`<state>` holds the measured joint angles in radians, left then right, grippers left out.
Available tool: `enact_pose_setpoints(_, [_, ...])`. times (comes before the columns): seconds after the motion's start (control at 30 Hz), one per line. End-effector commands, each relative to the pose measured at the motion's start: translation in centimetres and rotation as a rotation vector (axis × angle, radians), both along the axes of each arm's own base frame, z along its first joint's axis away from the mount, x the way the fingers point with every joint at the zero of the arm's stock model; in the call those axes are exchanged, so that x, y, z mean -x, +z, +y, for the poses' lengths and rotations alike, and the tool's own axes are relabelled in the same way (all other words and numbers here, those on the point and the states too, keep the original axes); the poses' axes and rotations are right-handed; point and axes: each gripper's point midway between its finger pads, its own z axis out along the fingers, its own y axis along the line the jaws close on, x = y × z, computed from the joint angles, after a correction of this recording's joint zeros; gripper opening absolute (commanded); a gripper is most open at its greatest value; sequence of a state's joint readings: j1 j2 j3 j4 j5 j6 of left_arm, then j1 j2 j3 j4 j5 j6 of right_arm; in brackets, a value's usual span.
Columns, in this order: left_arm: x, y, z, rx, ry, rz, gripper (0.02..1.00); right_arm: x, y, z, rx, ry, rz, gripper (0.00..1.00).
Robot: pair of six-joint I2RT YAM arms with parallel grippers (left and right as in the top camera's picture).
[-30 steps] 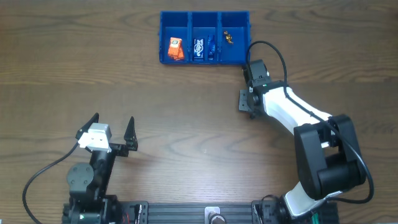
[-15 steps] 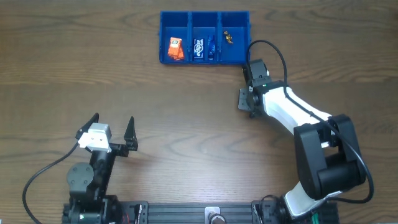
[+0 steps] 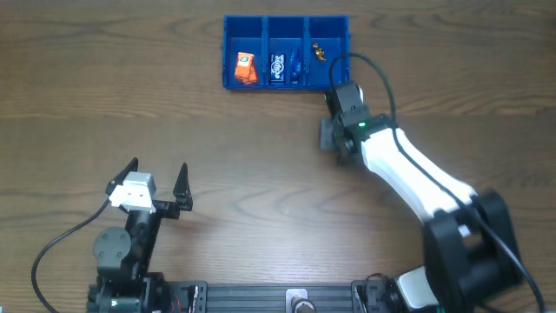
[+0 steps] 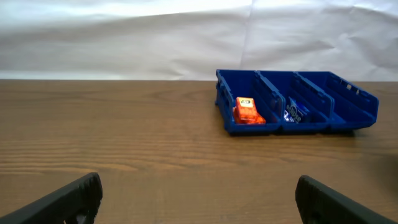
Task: Sort Candies Into Trays
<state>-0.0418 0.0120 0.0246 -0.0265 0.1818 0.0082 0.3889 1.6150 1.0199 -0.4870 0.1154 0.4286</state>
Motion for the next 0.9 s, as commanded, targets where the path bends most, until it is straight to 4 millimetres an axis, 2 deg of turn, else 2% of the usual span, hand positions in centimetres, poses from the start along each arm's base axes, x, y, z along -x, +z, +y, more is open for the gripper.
enact_pose_setpoints(0.03, [0.1, -1.6, -0.2, -0.014, -0.016, 0.043, 0.998, -7.0, 14.6, 0.5, -0.064, -0.022, -0.352, 0.126])
enact_pose_setpoints(0.13, [0.1, -1.6, -0.2, -0.014, -0.016, 0.043, 0.996, -10.2, 17.3, 0.4, -0.04, -0.017, -0.421, 0.121])
enact_pose_setpoints(0.2, [0.1, -1.6, -0.2, -0.014, -0.016, 0.043, 0.996, -12.6, 17.6, 0.4, -0.008, -0.018, -0.433, 0.123])
enact_pose_setpoints(0.27, [0.1, -1.6, -0.2, -0.014, -0.016, 0.043, 0.998, -14.1, 16.7, 0.6, 0.009, -0.015, -0.416, 0.121])
enact_pose_setpoints(0.4, [0.1, -1.6, -0.2, -0.014, -0.016, 0.043, 0.996, -16.4, 13.3, 0.7, 0.035, -0.016, -0.356, 0.123])
enact_pose_setpoints(0.57, [0.1, -1.6, -0.2, -0.014, -0.016, 0.043, 0.998, -17.0, 9.7, 0.4, 0.057, -0.021, -0.292, 0.123])
enact_pose_setpoints(0.63, [0.1, -1.6, -0.2, -0.014, -0.016, 0.043, 0.996, -17.1, 9.0, 0.1, 0.063, -0.026, -0.276, 0.128])
enact_pose_setpoints(0.83, [0.1, -1.6, -0.2, -0.014, -0.016, 0.043, 0.998, -17.1, 8.3, -0.1, 0.07, -0.025, -0.262, 0.183])
enact_pose_setpoints(0.9, [0.1, -1.6, -0.2, -0.014, -0.016, 0.043, 0.998, -17.1, 8.3, -0.1, 0.07, -0.025, -0.262, 0.233])
